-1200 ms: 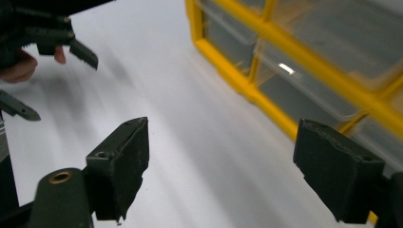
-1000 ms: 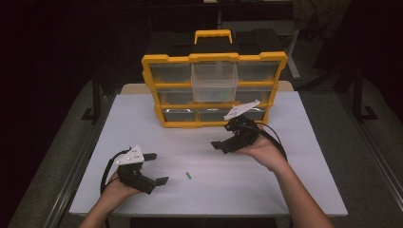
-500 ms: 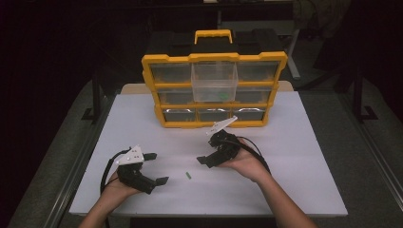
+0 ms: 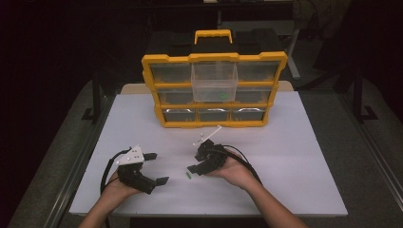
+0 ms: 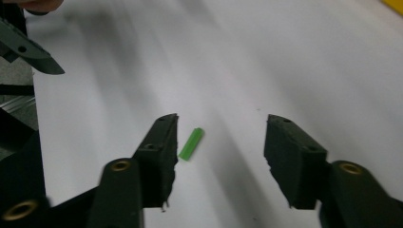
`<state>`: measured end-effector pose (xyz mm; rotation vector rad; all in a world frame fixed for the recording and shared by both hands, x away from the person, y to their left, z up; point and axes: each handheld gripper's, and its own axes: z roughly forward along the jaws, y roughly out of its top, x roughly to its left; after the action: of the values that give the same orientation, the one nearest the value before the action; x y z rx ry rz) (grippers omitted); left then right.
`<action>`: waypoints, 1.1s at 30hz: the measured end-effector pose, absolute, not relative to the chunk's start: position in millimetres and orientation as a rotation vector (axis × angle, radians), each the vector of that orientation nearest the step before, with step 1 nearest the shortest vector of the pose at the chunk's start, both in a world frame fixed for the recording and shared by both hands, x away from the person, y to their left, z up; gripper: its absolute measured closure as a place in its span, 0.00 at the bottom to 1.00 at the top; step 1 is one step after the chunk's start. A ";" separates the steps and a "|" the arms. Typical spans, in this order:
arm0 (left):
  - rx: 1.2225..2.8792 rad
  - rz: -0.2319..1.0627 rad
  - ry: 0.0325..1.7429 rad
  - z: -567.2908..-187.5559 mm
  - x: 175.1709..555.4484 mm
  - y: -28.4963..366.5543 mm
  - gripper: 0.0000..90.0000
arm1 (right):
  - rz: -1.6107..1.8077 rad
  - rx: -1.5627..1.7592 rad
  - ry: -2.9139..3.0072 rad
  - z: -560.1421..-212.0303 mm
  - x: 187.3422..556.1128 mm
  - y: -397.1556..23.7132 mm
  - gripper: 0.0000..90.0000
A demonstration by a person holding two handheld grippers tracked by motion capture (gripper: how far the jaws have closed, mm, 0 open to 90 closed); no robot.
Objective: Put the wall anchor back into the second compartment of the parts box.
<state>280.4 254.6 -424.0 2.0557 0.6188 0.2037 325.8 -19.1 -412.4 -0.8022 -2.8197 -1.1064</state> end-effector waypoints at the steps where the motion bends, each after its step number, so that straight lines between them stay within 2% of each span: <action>1: 2.057 0.204 0.619 -423.9 280.4 254.6 0.01 | -1.096 -0.797 -2.820 -413.5 325.1 -17.3 0.56; 25: 2.060 0.206 0.613 -423.6 280.4 254.2 0.01 | -0.983 -0.713 -2.922 -437.6 314.3 11.1 0.92; 33: 2.060 0.205 0.616 -423.6 280.3 254.3 0.01 | -0.994 -0.697 -2.915 -436.7 315.2 8.6 0.93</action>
<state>280.3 254.3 -423.6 2.0595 0.6161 0.2046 315.2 8.6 -436.7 -0.6966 -2.9145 -0.9945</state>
